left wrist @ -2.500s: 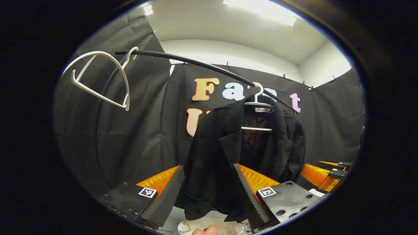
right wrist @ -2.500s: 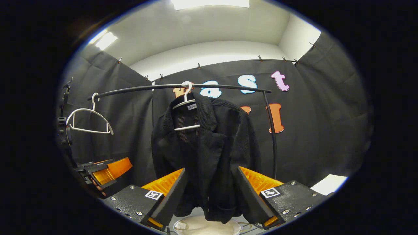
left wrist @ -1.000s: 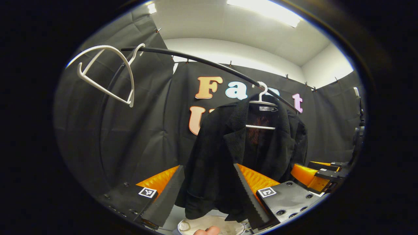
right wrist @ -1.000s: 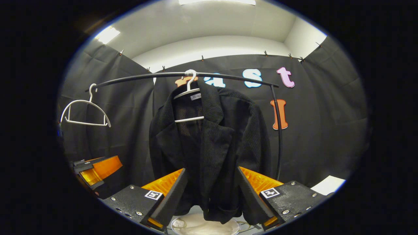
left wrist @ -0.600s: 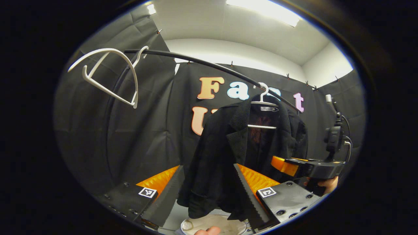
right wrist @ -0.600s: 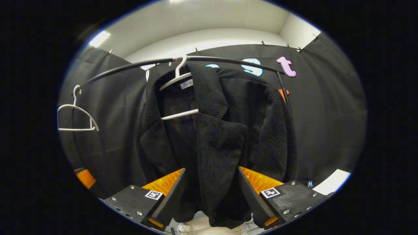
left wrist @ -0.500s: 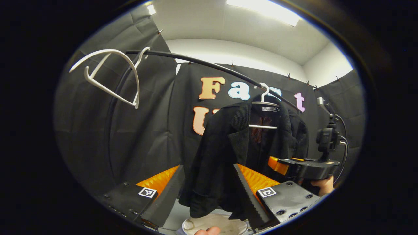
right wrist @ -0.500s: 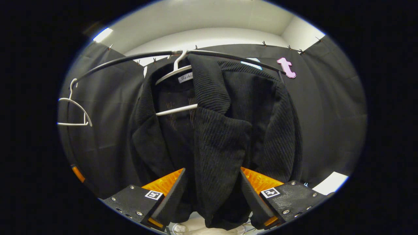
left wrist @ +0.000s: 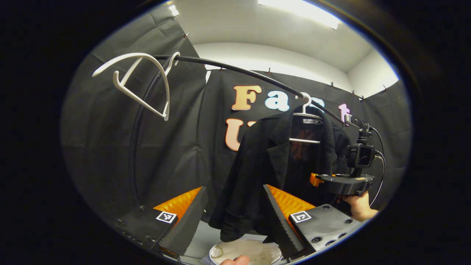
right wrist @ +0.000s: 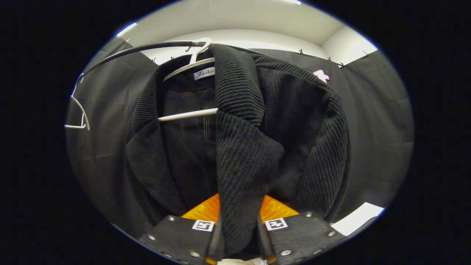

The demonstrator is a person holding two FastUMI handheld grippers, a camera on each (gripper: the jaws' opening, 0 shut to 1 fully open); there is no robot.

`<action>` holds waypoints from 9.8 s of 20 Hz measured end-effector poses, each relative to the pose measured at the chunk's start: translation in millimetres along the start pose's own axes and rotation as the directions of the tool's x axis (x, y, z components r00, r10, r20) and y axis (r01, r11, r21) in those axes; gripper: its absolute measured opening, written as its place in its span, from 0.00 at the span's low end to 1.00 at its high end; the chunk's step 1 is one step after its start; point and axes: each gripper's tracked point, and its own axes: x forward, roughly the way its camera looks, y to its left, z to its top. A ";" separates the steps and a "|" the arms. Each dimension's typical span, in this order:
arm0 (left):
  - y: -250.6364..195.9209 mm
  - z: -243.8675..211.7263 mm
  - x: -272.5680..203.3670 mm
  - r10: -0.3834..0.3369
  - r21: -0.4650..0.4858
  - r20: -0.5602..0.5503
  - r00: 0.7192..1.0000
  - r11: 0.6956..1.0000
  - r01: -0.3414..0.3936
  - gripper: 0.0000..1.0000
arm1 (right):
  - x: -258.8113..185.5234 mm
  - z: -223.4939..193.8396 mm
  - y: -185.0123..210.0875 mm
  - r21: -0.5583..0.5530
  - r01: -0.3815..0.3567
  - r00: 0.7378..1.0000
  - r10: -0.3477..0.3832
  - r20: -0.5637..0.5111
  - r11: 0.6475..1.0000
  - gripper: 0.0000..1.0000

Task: Grasp the clothes on the hanger with both hands and then place them into the laundry hamper below.

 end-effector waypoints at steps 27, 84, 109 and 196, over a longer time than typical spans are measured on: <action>-73.2 -64.9 209.7 0.112 0.152 0.093 0.989 0.980 -0.126 0.93 | -98.0 61.0 -28.9 -0.019 -0.043 0.994 0.044 0.097 0.999 0.09; -9.3 107.6 197.2 -0.001 0.144 0.242 0.970 0.989 -0.035 0.12 | 52.3 254.3 -181.3 -0.322 0.184 0.919 -0.047 0.391 0.928 0.05; 51.8 203.6 244.1 0.152 0.118 0.429 0.891 0.968 -0.222 0.12 | 71.9 75.6 -140.7 -0.132 0.027 0.975 0.003 0.222 0.991 0.05; 7.6 -375.9 21.4 0.007 0.045 -0.859 0.512 0.997 0.061 0.98 | -130.3 -369.0 50.8 0.210 -0.158 0.600 0.262 -0.756 0.965 0.94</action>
